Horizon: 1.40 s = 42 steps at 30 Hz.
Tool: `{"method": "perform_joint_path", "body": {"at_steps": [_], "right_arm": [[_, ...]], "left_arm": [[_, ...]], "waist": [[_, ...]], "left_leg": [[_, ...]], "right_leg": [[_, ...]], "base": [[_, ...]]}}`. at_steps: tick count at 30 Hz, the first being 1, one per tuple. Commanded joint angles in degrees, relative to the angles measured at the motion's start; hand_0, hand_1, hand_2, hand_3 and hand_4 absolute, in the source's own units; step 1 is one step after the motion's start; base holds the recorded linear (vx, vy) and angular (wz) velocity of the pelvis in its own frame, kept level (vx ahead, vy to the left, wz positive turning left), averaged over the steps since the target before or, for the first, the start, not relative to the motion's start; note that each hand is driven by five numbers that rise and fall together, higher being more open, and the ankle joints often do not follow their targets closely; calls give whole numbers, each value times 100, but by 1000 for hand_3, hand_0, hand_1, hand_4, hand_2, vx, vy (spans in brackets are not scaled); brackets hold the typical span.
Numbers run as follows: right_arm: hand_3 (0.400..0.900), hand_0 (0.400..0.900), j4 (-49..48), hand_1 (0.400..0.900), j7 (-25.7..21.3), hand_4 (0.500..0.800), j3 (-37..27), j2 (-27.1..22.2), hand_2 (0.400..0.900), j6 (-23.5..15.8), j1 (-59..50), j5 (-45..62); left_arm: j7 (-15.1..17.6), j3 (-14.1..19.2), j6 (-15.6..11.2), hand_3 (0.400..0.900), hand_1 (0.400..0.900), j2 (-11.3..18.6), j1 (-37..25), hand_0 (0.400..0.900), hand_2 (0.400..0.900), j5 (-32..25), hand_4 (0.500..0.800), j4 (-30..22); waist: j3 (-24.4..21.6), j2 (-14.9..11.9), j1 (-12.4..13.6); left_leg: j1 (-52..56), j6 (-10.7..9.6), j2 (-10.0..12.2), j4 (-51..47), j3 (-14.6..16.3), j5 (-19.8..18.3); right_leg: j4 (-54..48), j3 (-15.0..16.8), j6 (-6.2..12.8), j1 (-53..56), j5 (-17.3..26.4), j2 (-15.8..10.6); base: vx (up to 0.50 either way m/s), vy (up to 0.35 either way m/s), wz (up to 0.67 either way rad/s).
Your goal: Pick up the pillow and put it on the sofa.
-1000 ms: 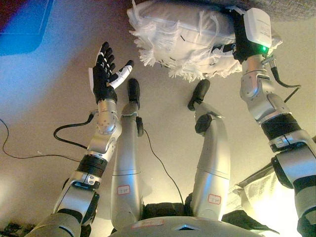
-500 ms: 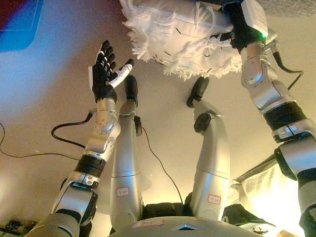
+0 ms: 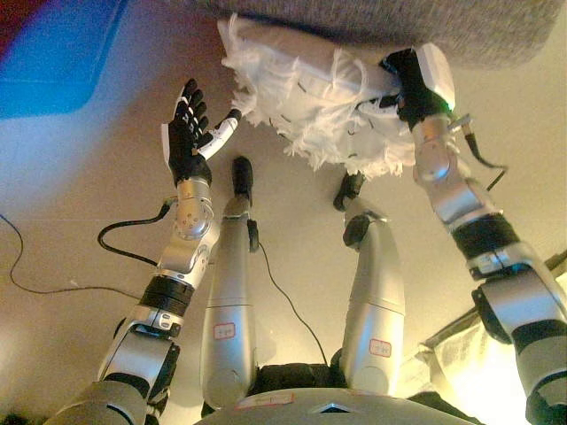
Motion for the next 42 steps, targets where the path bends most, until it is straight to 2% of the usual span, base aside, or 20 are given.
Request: {"method": "perform_joint_path", "body": {"at_steps": [1,3,8,11,13,18,24,32,38,42], "right_arm": [[400,400,-1472,400,-877,500,-828,-147,400,-780,-242,-388],[400,400,-1763,400,-904,500,-951,-142,400,-860,109,-552],[400,400,-2531,400,-1074,500,-1235,-137,400,-1144,1006,-1052],[400,400,-2640,400,-1103,500,-1342,-268,400,-1246,1529,-1328],[400,400,-2877,400,-989,500,-1518,-263,400,-1310,1867,-1272],[400,400,-3513,400,-740,500,-2065,-189,400,-1542,2664,-1195],[400,400,-4100,400,-556,500,-2676,-49,400,-1688,3102,-954],[400,400,-4167,400,-273,500,-2711,35,400,-1814,3118,-401],[400,400,-4012,400,-243,500,-2724,-95,400,-1847,2899,-254],[400,400,-3504,400,-310,500,-2525,-360,400,-1776,2396,-107]], "left_arm": [[168,261,-429,900,900,-50,210,900,900,401,800,56],[171,275,-466,900,900,-15,387,900,900,471,800,93],[40,369,-500,900,900,-142,846,900,900,474,800,755],[-122,344,-523,900,900,-208,1077,900,900,530,800,985],[-262,408,-488,900,900,-161,1346,900,900,580,800,868],[-596,687,-412,900,900,-137,1924,900,900,802,800,880],[-832,932,-306,900,900,-288,2292,900,900,918,800,971],[-1066,936,-255,900,900,-275,2687,900,900,994,800,794],[-1191,947,-225,900,900,-275,2804,900,900,959,800,762],[-1229,923,-204,900,900,-214,2857,900,900,904,800,696]], "waist": [[-350,-136,-130],[-349,-179,-138],[-570,-375,-204],[-827,-440,-260],[-1071,-428,-252],[-1803,-494,-277],[-2550,-569,-327],[-2751,-659,-190],[-2735,-687,-89],[-2635,-690,15]], "left_leg": [[859,37,-1,-499,-295,-211],[1250,32,26,-623,-300,-201],[2577,2,223,-1139,-261,-192],[3377,-15,286,-1720,-235,-37],[3914,-24,368,-2244,-198,96],[5035,-27,456,-3244,179,343],[5932,-51,520,-3793,609,347],[6196,22,535,-3757,720,241],[6171,-22,580,-3786,657,293],[6103,-66,615,-3788,582,357]], "right_leg": [[-116,112,577,724,16,64],[-296,70,569,1136,30,114],[-1148,-13,597,2595,213,249],[-1940,-49,673,3575,515,263],[-2561,-122,751,4166,723,319],[-3536,-87,957,5064,1190,352],[-3848,-110,1061,5686,1151,341],[-3855,16,1019,5881,1102,372],[-3876,-98,988,5955,1064,387],[-3881,-178,959,5969,1045,397]], "base": [[76,-4,-11],[75,-3,-13],[117,-12,-10],[141,25,1],[175,47,-9],[127,90,-29],[73,80,-20],[36,18,-10],[28,-15,12],[11,-30,13]]}}
